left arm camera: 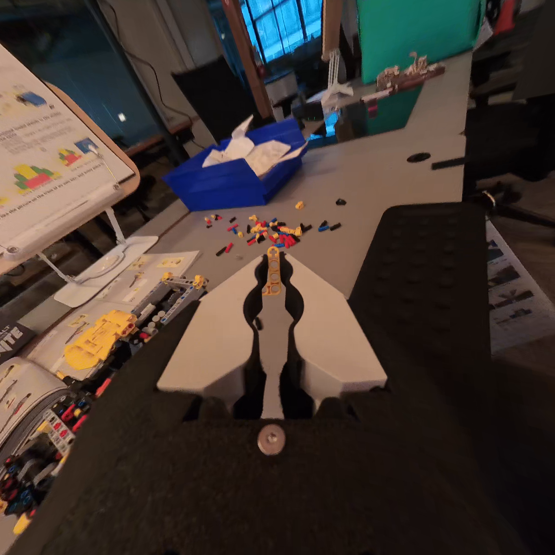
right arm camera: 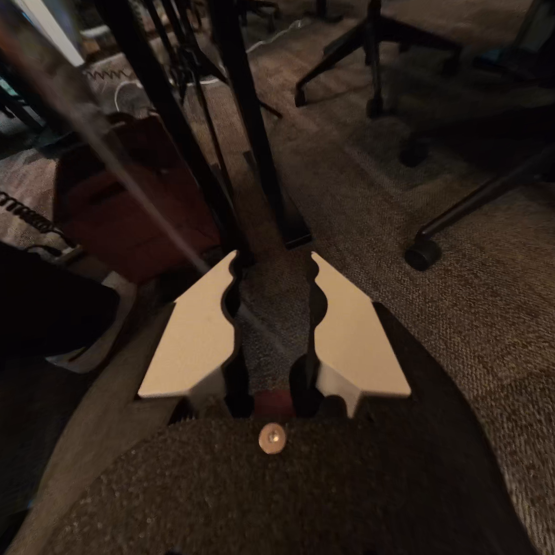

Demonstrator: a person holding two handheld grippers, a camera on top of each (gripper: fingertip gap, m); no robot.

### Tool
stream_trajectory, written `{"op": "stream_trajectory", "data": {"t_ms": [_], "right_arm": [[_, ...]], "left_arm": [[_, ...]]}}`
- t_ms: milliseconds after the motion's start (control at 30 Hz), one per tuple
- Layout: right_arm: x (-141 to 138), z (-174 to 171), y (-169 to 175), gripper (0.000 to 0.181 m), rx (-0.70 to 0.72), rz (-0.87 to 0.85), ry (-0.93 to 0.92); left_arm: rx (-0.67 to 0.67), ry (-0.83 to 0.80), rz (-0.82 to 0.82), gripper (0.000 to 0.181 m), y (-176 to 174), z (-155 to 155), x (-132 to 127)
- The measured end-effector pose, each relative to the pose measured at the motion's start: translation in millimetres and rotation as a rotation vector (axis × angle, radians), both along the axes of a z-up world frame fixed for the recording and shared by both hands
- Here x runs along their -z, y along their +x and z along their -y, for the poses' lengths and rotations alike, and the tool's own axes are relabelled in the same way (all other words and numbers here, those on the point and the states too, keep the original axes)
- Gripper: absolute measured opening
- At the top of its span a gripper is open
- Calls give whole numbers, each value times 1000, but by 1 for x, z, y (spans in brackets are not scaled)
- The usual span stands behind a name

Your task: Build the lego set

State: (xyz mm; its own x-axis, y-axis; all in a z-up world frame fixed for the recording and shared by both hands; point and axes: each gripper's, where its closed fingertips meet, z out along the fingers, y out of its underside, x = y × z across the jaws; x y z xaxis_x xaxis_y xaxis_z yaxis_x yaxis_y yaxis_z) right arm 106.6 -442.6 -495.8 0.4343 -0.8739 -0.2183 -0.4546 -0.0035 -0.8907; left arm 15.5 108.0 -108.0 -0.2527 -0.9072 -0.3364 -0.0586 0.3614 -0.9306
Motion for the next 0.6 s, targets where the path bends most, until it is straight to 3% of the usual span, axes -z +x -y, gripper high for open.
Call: {"op": "stream_trajectory", "data": {"t_ms": [100, 267, 367, 500, 600], "right_arm": [[67, -5, 63, 40, -176, -116, -57], [187, -64, 135, 43, -330, -244, -39], [243, -110, 136, 46, -417, -320, -30], [280, -171, 104, 47, -480, -372, 75], [310, -195, 79, 45, -524, -394, 74]], "left_arm": [[-23, 31, 41, 7, 0, 0, -2], [-57, 48, 43, 7, 4, -4, 0], [-93, 56, 18, 7, 9, -9, 5], [-125, 92, -5, 7, 13, -11, 10], [-120, 120, -33, 7, 15, -9, 16]]}}
